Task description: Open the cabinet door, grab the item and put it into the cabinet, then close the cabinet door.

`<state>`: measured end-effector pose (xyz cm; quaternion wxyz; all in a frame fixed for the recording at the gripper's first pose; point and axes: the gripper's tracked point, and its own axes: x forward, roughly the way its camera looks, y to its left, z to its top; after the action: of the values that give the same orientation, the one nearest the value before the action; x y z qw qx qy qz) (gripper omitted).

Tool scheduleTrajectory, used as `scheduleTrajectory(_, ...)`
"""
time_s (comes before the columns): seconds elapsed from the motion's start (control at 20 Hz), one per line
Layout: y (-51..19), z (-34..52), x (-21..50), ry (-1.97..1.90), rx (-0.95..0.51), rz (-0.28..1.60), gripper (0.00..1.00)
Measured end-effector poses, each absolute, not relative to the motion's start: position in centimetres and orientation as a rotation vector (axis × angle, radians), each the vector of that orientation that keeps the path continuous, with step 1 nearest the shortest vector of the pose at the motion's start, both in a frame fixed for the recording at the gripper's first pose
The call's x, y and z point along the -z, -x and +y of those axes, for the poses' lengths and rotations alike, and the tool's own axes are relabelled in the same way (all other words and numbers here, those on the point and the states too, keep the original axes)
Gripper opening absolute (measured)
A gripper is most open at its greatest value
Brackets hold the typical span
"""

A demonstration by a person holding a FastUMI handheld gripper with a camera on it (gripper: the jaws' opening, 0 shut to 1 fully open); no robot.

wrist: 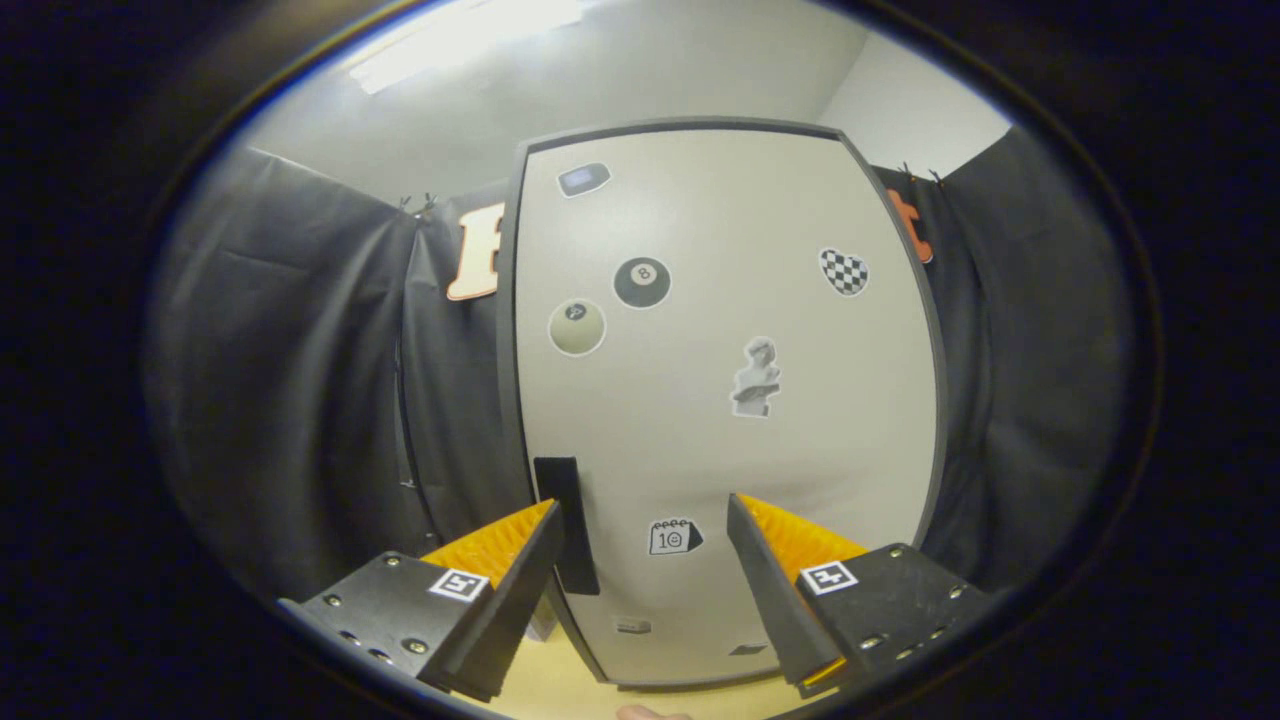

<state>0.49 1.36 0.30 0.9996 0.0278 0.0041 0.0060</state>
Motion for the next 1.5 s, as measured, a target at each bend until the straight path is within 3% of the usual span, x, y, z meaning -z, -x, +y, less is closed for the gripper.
scheduleTrajectory(1.25, -7.2, 5.8, 3.0, -0.038, -0.025, 0.058, 0.96)
scheduleTrajectory(1.3, -7.4, 5.8, 3.3, -0.042, -0.027, 0.070, 0.92)
scheduleTrajectory(1.35, -7.6, 6.0, 3.9, -0.044, -0.029, 0.085, 0.79)
scheduleTrajectory(1.4, -7.2, 6.6, 3.9, -0.047, -0.049, 0.094, 0.79)
scheduleTrajectory(1.5, -8.1, 7.6, 4.3, -0.047, -0.061, 0.089, 0.57)
